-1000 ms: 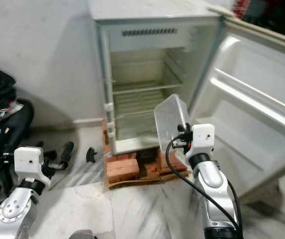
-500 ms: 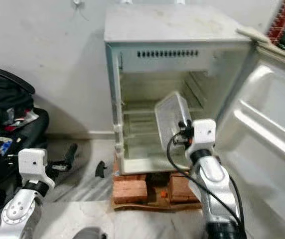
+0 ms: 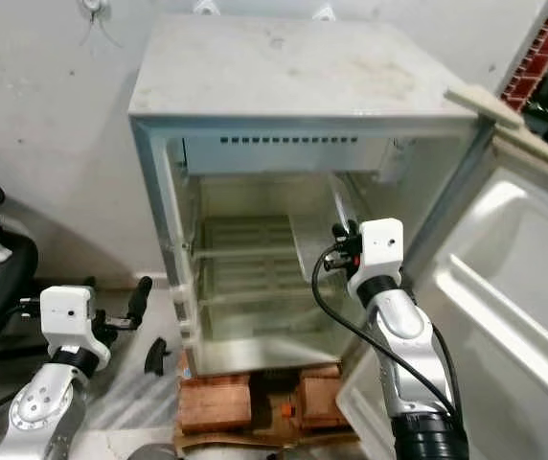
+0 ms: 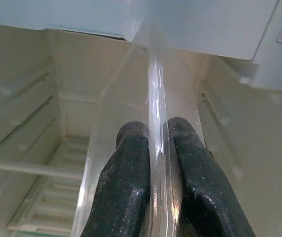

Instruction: Restocking fridge

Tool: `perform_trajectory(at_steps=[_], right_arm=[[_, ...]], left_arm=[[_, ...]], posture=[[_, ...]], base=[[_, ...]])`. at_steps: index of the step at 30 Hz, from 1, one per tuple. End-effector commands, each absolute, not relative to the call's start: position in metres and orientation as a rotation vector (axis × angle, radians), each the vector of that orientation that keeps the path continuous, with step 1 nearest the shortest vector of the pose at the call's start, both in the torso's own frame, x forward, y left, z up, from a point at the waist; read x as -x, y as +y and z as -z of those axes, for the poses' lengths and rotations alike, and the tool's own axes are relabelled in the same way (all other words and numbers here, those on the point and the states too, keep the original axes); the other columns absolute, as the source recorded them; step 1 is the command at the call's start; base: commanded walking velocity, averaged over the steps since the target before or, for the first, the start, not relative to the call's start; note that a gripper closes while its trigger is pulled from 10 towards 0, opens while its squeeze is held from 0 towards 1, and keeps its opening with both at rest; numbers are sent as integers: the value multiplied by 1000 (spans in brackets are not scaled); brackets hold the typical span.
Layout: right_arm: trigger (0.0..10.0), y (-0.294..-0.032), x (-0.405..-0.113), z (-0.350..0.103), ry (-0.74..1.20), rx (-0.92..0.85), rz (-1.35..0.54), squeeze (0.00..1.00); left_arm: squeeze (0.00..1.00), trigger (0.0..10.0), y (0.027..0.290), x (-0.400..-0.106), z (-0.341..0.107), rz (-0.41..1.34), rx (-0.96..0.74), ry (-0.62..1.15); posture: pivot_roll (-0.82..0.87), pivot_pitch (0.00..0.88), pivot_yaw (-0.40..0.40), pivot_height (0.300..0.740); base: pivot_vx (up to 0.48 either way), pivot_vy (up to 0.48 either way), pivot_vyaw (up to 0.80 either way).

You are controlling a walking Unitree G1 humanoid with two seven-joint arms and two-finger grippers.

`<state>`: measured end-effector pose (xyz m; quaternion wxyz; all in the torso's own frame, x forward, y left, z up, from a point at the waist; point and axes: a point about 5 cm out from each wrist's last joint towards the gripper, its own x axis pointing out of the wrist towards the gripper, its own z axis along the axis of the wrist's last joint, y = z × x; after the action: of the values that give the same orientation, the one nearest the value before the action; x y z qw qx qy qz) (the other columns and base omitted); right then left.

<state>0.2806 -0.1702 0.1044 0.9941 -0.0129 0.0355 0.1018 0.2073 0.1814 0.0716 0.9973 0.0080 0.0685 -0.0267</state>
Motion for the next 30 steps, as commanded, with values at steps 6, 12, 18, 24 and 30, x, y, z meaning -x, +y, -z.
perform_trajectory(at_steps=[6, 12, 18, 24, 30], right_arm=[[10000, -158, -282, -104, 85, 11, -265, 0], [10000, -153, -281, -101, 107, 3, -304, 0], [10000, -149, -279, -95, 140, -11, -339, 0], [10000, -146, -270, -87, 212, -39, -427, 0], [10000, -145, -268, -81, 252, -44, -456, 0]], left_arm=[[0, 10000, 187, -207, -75, 24, -36, 129], [0, 10000, 188, -206, -75, 11, -46, 135], [0, 10000, 190, -204, -73, 3, -51, 144], [0, 10000, 190, -203, -73, 1, -52, 150], [0, 10000, 187, -203, -71, 8, -54, 154]], posture=[[174, 0, -90, 740], [180, 0, -93, 740], [187, 0, -96, 740], [186, 0, -97, 740], [182, 0, -99, 740]], base=[[0, 0, 0], [0, 0, 0], [0, 0, 0], [0, 0, 0], [0, 0, 0]])
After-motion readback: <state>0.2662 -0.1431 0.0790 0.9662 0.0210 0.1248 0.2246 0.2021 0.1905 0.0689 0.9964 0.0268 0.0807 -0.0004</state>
